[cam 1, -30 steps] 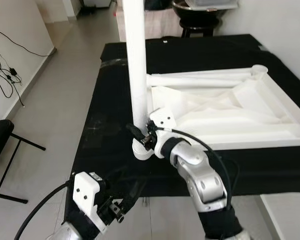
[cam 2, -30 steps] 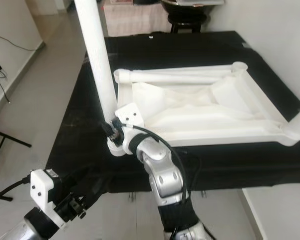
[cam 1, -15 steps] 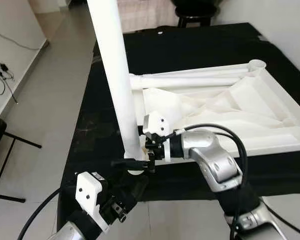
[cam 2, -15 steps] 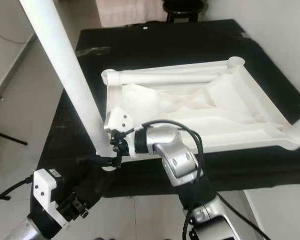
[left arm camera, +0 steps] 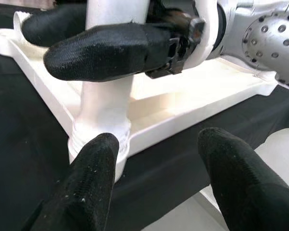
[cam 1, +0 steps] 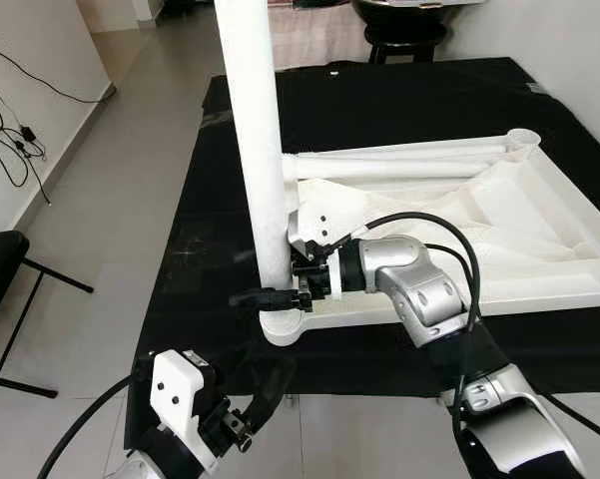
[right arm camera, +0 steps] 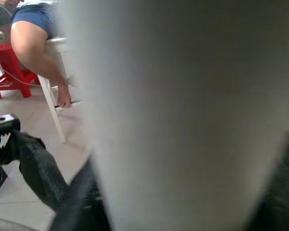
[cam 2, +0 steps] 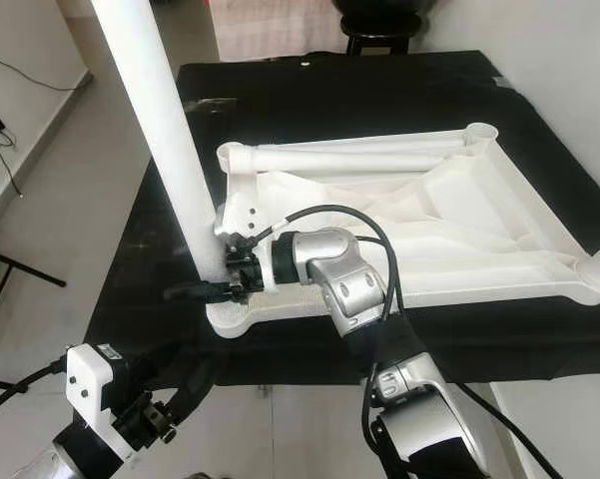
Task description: Building children table
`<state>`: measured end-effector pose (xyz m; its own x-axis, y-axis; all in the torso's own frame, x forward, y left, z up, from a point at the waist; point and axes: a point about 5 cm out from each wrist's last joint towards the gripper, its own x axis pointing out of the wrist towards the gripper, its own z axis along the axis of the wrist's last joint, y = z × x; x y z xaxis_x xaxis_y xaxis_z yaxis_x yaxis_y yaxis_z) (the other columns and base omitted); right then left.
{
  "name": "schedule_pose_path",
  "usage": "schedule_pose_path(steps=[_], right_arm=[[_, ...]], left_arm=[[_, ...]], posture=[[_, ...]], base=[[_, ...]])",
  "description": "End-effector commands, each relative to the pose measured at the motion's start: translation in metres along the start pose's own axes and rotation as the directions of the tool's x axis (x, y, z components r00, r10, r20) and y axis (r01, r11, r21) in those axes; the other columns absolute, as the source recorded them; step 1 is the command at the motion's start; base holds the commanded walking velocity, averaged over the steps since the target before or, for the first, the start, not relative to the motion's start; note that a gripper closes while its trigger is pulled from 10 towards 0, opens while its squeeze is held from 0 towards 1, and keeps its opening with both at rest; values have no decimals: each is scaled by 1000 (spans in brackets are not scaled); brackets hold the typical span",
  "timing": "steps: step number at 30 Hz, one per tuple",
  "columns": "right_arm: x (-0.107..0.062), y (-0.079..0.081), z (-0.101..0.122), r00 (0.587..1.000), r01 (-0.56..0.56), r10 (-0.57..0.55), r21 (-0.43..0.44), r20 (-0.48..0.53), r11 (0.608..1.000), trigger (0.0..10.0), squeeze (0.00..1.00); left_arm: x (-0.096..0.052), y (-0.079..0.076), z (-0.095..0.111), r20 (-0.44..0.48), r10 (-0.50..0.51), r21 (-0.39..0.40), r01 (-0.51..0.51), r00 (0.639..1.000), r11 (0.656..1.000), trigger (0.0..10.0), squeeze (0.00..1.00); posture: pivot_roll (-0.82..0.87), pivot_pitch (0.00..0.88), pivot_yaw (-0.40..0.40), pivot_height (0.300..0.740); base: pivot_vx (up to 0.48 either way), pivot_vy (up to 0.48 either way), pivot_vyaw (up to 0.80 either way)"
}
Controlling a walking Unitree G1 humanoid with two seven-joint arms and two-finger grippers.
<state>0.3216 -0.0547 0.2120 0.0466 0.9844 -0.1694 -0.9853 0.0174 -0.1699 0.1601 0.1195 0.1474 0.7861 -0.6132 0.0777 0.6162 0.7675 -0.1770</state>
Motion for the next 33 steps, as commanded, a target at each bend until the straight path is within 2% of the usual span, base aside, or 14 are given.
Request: schedule_pose_path(steps=[1,8,9,10,11,12,14,23,24,26,27,29,32,33], right_arm=[[0,7,-12,999,-36,37,40,-4,999,0,0],[-14,10,-34,988,144,-135,130,-74,981,0,0],[-30,7,-55,699,710,-678,115,-227,694,0,0],[-30,7,-55,699,710,-678,115,-227,694,0,0],[-46,10,-62,468,881,-835,78,-290,467,0,0],[-50,22,-63,374,925,-875,59,-308,374,0,0],[-49,29,-61,364,929,-880,61,-305,364,0,0],[-31,24,-62,493,868,-821,99,-287,487,0,0],[-27,17,-57,547,834,-791,99,-273,543,10000,0],[-25,12,-53,590,804,-765,106,-260,584,10000,0],[-22,8,-45,641,766,-730,137,-238,628,10000,1000],[-22,8,-45,641,766,-730,137,-238,628,10000,1000],[-13,8,-21,799,601,-588,176,-122,780,10000,1000],[-8,13,-9,886,463,-461,150,-48,874,10000,310]], left_arm=[[-1,-2,-2,-15,-2,-6,2,1000,1000,10000,0],[-3,-1,-2,-17,-1,-5,1,1000,1000,10000,0],[-4,0,-2,-18,7,4,-7,1000,1000,10000,0],[-4,0,-2,-18,7,4,-7,1000,1000,10000,0],[-5,1,-2,-18,11,8,-11,1000,1000,10000,0],[-5,2,-2,-18,13,11,-12,1000,1000,10000,0],[-5,3,-2,-19,13,12,-13,1000,1000,10000,0],[-3,7,-3,-25,13,24,-13,1000,1000,10000,0],[-2,8,-3,-23,20,29,-20,1000,999,10000,0],[-2,9,-3,-20,27,33,-26,999,999,10000,0],[-2,9,-2,-17,32,35,-31,999,999,10000,0],[-2,9,-2,-17,32,35,-31,999,999,10000,0],[-1,8,-2,-13,36,36,-35,999,999,10000,0],[-1,8,-2,-12,35,35,-34,999,999,10000,0]], posture=[[73,156,23,740],[68,157,23,740],[67,157,20,740],[67,157,20,740],[67,157,20,740],[67,157,31,740],[64,156,34,740],[62,133,45,740],[63,133,42,740],[63,133,42,740],[67,134,36,740],[67,134,36,740],[69,136,31,740],[71,135,29,740]], base=[[0,0,0],[0,0,0],[0,0,0],[0,0,0],[0,0,0],[0,0,0],[0,0,0],[0,0,0],[0,0,0],[0,0,0],[0,0,0],[0,0,0],[0,0,0],[0,0,0]])
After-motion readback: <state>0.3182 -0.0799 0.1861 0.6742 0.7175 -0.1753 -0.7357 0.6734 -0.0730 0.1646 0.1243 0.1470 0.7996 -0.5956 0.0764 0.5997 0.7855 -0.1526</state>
